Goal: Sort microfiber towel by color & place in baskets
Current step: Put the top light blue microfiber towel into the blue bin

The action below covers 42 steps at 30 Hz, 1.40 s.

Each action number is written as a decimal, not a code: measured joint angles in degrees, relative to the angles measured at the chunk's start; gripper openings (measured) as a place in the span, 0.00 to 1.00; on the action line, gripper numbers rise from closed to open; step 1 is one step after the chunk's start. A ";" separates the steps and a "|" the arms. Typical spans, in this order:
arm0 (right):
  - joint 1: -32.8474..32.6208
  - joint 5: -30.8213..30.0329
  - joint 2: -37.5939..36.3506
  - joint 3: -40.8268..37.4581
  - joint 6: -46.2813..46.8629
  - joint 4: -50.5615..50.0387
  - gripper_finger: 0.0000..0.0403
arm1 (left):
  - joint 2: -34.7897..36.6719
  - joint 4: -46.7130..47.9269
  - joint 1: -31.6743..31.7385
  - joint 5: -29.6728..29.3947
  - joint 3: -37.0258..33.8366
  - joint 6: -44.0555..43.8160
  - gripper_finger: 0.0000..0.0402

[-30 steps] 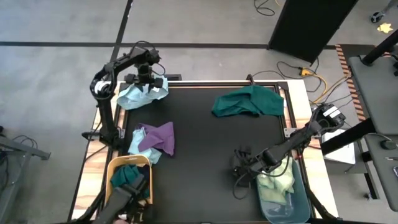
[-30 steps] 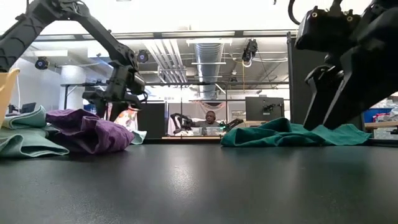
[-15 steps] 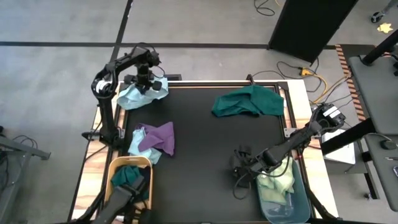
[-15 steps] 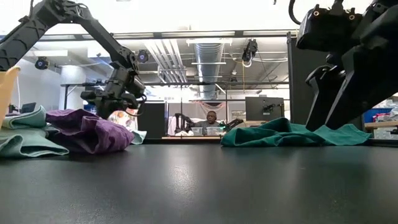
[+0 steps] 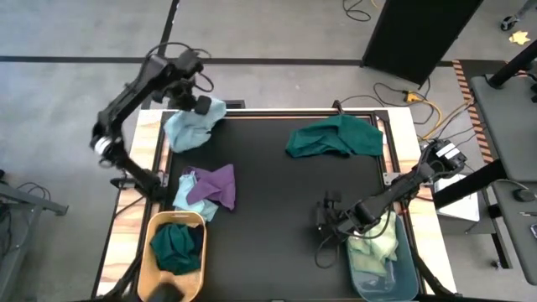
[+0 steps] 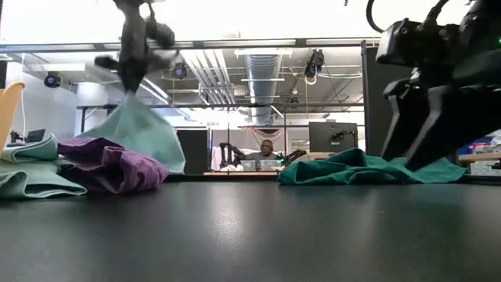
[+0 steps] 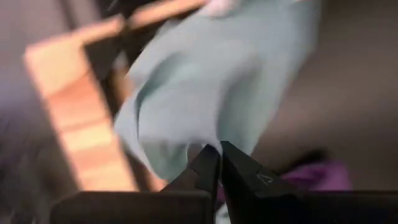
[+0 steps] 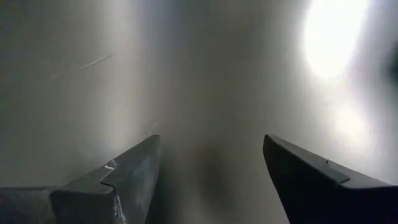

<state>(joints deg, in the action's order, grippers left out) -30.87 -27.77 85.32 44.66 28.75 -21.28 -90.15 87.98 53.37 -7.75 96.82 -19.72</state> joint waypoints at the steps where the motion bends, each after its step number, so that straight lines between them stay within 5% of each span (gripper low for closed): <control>1: 0.00 -1.96 0.00 0.00 -0.44 0.08 0.69 | 2.45 -1.47 -2.60 0.74 -0.05 -0.67 0.00; 7: -0.22 -12.50 -0.49 0.37 -8.07 0.89 0.72 | 14.12 -19.64 -24.67 -1.02 -1.29 -8.09 0.00; 12: -0.75 -13.07 -2.50 2.99 -13.10 0.89 0.76 | 16.02 -35.05 -48.66 -15.48 -1.63 -8.13 0.00; 17: -2.48 -13.05 -6.24 4.82 -13.72 1.29 0.76 | 11.67 -39.94 -62.91 -27.88 -1.73 -9.12 0.00; 21: -4.54 -12.94 -8.55 4.78 -13.87 3.45 0.74 | 5.49 -40.18 -67.19 -35.40 -2.01 -13.63 0.00; 30: -5.35 -12.23 -4.21 4.16 -22.69 17.20 0.74 | -5.97 -53.90 -69.70 -36.13 -5.41 -10.93 0.00; 42: 1.63 -12.18 5.88 4.07 -23.40 25.48 0.82 | -5.66 -81.43 -70.10 -30.14 -34.05 -16.85 0.00</control>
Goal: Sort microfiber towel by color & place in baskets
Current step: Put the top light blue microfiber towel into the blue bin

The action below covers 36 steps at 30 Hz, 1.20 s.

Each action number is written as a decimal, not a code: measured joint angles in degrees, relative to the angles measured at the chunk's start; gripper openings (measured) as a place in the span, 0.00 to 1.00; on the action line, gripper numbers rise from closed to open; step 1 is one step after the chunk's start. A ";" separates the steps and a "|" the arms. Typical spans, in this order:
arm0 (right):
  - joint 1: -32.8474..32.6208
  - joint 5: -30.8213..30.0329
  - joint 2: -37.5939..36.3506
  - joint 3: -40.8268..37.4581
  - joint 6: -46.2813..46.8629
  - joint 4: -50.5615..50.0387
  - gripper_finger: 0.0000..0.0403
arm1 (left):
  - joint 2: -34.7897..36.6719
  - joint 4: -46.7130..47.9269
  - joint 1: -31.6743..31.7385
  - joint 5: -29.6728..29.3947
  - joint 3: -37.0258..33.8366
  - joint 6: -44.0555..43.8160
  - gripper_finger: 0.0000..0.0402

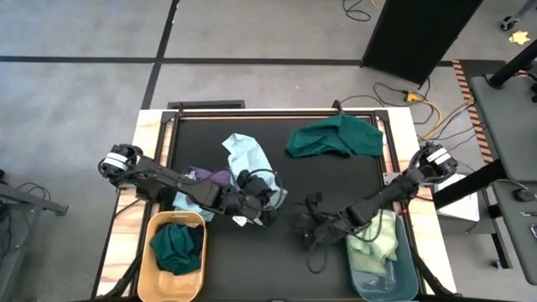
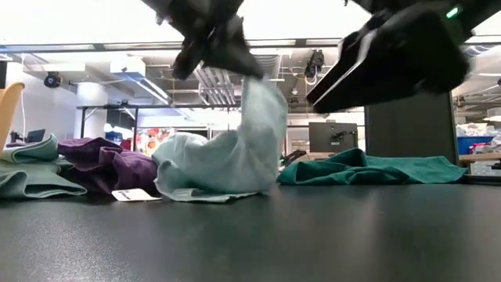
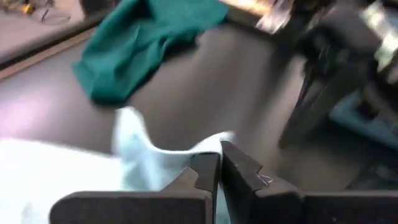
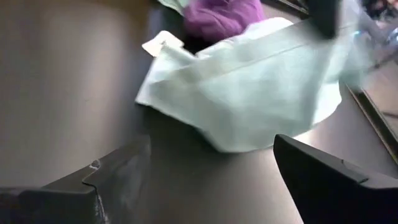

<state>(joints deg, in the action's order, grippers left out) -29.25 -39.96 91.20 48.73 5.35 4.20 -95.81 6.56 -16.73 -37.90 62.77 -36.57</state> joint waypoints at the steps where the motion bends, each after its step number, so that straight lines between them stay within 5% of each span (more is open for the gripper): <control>1: 1.26 1.01 0.59 0.00 0.04 0.96 0.83 | 0.00 0.95 0.07 0.45 -1.10 -0.69 0.01; 10: 11.40 14.68 5.00 -0.02 0.08 8.92 0.80 | 2.02 16.38 -0.94 0.48 -1.73 -4.56 0.30; 17: 17.83 22.01 11.30 5.12 -6.94 14.98 0.80 | 9.20 34.04 -5.76 -8.66 -2.28 -14.09 0.56; 22: 22.39 23.76 15.78 17.42 -10.94 5.45 0.84 | 15.19 31.90 -12.19 -15.76 -5.58 -13.83 0.65; 26: 25.69 30.73 19.53 22.91 -11.99 3.30 0.86 | 20.75 27.56 -16.50 -18.09 -13.86 -16.65 0.66; 36: 32.11 35.49 32.60 33.80 -11.32 3.11 0.82 | 34.54 0.91 -17.99 -14.93 -31.52 -3.05 0.66</control>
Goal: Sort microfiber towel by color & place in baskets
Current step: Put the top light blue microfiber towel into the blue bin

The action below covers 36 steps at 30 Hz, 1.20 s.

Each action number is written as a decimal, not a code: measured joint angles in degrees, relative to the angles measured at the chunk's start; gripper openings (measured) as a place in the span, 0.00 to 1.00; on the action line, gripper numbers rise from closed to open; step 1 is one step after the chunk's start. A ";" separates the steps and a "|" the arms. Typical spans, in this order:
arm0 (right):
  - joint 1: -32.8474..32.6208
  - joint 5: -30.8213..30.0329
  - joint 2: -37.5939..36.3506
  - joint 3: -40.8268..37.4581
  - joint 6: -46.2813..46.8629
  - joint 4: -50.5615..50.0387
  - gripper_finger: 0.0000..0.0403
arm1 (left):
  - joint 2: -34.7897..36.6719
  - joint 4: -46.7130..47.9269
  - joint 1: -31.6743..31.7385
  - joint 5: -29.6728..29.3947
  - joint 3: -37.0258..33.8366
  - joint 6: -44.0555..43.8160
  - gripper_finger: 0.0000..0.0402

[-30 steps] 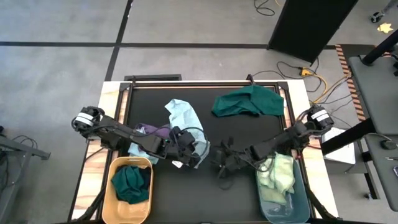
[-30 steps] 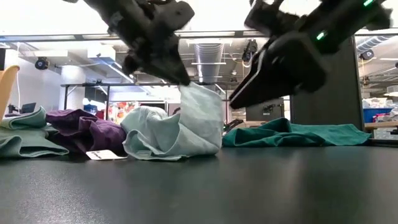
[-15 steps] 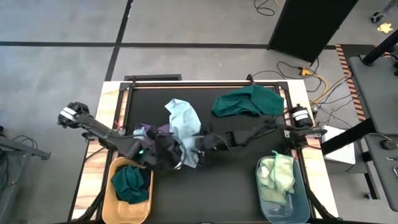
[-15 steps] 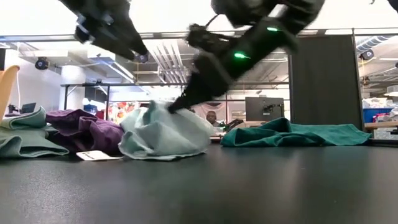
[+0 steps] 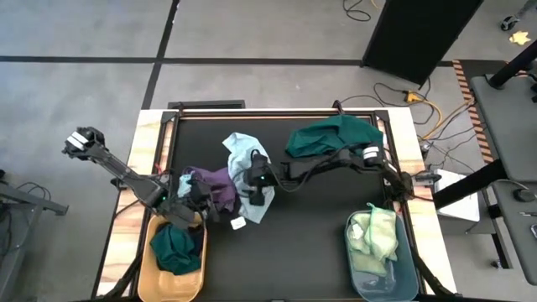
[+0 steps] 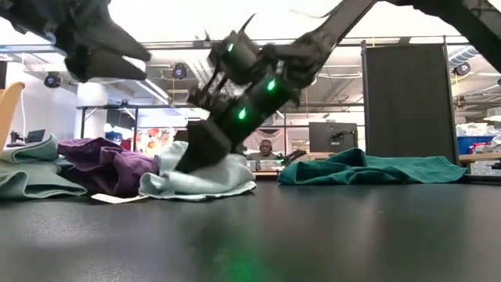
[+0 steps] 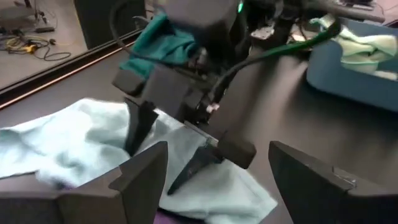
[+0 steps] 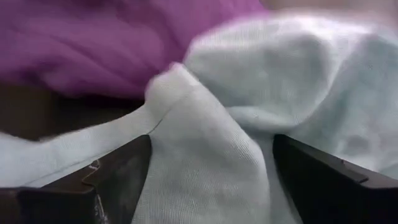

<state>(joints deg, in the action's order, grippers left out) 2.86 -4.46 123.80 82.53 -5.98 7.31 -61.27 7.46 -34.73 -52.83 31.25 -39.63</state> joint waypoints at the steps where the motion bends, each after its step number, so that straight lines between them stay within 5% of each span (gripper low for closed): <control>1: 0.47 -0.01 0.64 0.28 0.56 -0.90 0.81 | 1.03 0.47 -0.11 -0.08 -0.88 -0.04 0.66; 9: 2.97 0.42 1.86 1.08 5.56 -11.99 0.59 | 4.45 -1.52 -0.72 -1.16 -4.91 -1.28 0.66; 17: 2.57 -6.36 1.33 -0.75 1.39 -23.03 0.07 | 1.67 -2.16 -0.71 -3.15 0.14 2.80 0.66; 25: -7.25 -7.74 -10.38 -5.75 5.83 -35.48 0.03 | -2.92 -6.61 -3.02 -4.44 0.53 -0.69 0.66; 36: -34.03 -11.42 -42.26 -8.19 26.85 -56.62 0.02 | -13.71 -20.81 -3.27 -9.94 -0.04 8.15 0.66</control>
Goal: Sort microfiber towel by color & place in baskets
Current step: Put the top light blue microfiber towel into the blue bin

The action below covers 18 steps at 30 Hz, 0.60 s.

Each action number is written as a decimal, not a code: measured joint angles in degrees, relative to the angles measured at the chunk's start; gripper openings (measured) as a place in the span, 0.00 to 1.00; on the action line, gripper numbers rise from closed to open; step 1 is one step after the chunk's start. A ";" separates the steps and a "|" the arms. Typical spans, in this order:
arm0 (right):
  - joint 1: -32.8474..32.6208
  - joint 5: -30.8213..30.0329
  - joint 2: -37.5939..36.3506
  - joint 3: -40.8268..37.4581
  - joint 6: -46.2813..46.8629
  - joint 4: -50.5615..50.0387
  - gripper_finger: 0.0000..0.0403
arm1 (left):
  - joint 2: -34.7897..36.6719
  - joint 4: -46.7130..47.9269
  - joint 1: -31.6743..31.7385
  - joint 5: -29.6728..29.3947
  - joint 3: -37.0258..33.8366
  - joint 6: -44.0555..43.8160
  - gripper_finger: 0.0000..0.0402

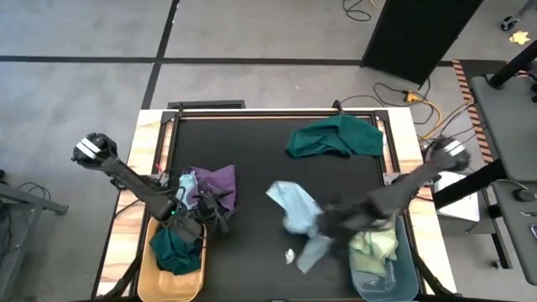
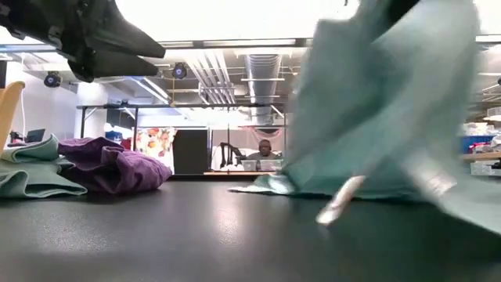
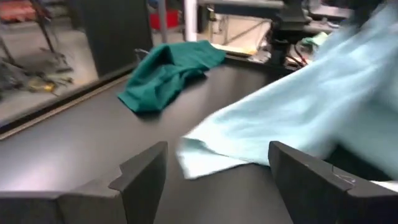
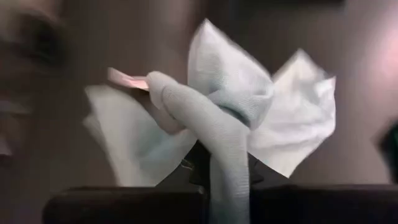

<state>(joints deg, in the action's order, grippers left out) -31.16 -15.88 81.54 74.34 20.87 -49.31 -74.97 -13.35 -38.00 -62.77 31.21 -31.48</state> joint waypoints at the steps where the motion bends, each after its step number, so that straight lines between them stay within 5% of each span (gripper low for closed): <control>1: -2.02 0.22 -3.13 1.16 1.89 -1.69 0.02 | -0.48 -0.43 0.01 -1.21 0.02 0.06 0.66; 8: -13.08 2.96 -20.56 7.05 12.57 -16.15 0.02 | -1.71 -1.05 0.02 -1.87 0.02 -3.32 0.66; 18: -19.89 12.91 -33.73 13.44 10.66 -14.27 0.03 | -1.48 -1.18 0.09 -5.70 0.04 -5.50 0.66</control>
<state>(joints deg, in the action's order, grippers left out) -51.05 -2.98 47.80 87.78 31.53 -63.58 -76.46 -14.53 -37.91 -68.47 31.24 -36.97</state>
